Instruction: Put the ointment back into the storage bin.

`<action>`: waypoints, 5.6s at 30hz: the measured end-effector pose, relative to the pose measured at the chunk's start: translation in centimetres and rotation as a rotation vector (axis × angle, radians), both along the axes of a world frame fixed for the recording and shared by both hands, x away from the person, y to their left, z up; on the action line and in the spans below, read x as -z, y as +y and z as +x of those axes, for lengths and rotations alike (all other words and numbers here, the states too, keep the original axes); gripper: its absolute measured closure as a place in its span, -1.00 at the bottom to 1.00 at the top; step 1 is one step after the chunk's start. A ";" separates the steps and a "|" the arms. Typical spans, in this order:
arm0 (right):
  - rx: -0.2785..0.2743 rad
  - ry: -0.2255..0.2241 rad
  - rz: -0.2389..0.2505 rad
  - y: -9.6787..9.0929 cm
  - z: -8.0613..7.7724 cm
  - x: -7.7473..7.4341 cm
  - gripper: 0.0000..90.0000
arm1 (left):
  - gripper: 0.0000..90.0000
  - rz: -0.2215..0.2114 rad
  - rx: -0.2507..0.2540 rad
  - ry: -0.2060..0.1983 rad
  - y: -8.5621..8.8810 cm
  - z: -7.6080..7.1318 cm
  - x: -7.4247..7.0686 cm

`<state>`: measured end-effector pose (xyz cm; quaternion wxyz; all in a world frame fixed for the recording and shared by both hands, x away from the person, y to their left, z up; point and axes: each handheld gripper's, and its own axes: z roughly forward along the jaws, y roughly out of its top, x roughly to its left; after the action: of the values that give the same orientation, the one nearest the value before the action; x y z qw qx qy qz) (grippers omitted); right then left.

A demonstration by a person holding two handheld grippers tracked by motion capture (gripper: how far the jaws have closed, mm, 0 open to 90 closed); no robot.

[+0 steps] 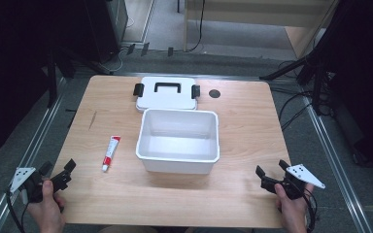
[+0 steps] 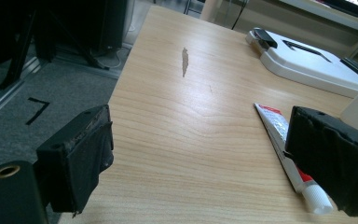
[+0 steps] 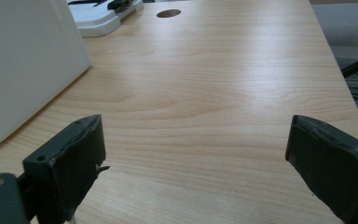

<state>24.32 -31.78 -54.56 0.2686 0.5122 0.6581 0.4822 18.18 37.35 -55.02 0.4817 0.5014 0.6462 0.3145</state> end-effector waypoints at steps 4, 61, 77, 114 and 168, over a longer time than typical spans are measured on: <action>-0.007 0.001 -0.011 0.1 0.0 0.0 -0.85 | -0.81 0.016 -0.009 0.014 -0.2 0.1 -0.1; -0.044 0.073 -0.063 0.8 0.6 0.0 -0.71 | -0.29 0.346 0.369 1.024 -10.3 14.3 -6.6; -0.061 0.083 -0.067 0.8 0.7 0.1 -0.71 | 0.40 0.342 0.388 1.198 -12.0 17.4 -4.6; -0.066 0.075 -0.128 1.5 0.6 0.1 -0.95 | 0.59 0.498 0.502 1.073 -14.6 17.2 -16.1; -0.088 0.081 -0.155 1.7 0.8 0.1 -0.96 | 0.59 0.502 0.765 0.990 -27.1 20.9 -18.3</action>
<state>25.08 -30.04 -54.66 0.2592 0.4794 0.7256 0.4200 39.05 10.25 -36.72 0.0748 0.8768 0.4750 -0.0046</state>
